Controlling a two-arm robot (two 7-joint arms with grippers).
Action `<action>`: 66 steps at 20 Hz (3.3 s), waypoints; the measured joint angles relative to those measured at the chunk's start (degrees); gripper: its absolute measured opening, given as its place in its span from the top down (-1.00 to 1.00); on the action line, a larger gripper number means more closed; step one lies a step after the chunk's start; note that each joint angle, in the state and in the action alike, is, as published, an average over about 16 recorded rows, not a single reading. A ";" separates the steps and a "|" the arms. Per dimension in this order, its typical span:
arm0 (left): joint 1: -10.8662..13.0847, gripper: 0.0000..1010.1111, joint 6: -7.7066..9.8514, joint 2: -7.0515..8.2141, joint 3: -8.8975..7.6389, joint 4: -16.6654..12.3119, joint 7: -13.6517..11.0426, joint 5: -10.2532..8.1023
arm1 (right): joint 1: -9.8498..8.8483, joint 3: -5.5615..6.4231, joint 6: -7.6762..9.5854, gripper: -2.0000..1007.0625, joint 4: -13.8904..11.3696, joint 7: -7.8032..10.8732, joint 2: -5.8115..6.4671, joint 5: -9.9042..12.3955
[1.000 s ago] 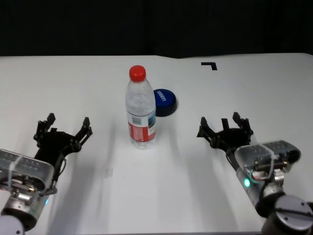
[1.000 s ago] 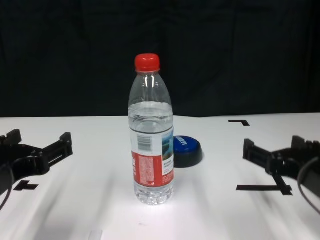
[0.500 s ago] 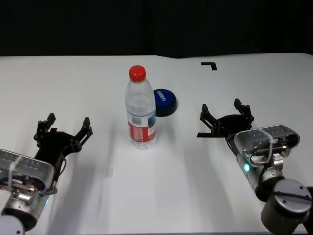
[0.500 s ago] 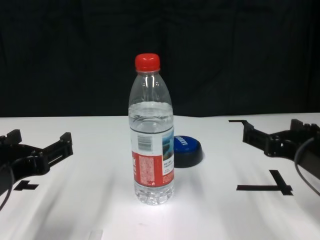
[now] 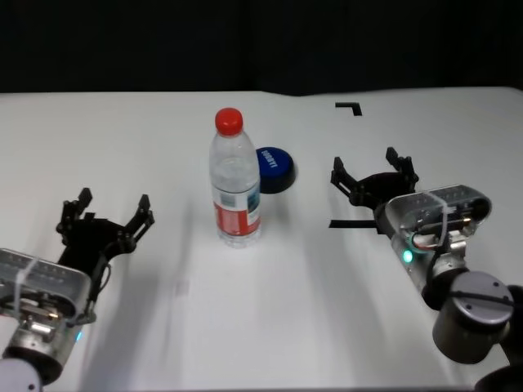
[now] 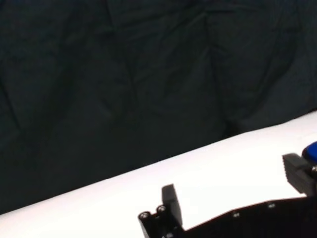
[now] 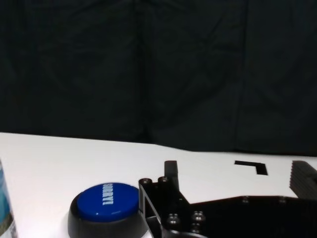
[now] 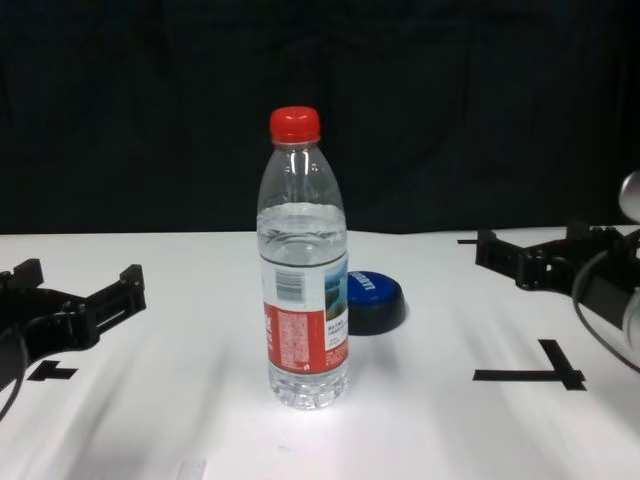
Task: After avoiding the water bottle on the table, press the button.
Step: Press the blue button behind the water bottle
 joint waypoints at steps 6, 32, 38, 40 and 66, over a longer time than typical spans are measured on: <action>0.00 -0.99 0.00 0.00 0.00 0.00 0.00 0.00 | 3.14 0.57 -0.02 -0.99 3.33 1.47 -0.56 -0.88; 0.00 -0.99 0.00 0.00 0.00 0.00 0.00 0.00 | 15.41 -0.76 -1.82 -0.99 18.42 4.96 -2.58 -3.00; 0.00 -0.99 0.00 0.00 0.00 0.00 0.00 0.00 | 17.44 -1.43 -2.14 -0.99 21.11 5.39 -2.90 -3.25; 0.00 -0.99 0.00 0.00 0.00 0.00 0.00 0.00 | 18.05 -1.65 -2.21 -0.99 21.97 5.51 -3.00 -3.35; 0.00 -0.99 0.00 0.00 0.00 0.00 0.00 0.00 | 27.22 -3.85 -4.22 -0.99 36.38 6.03 -5.37 -5.01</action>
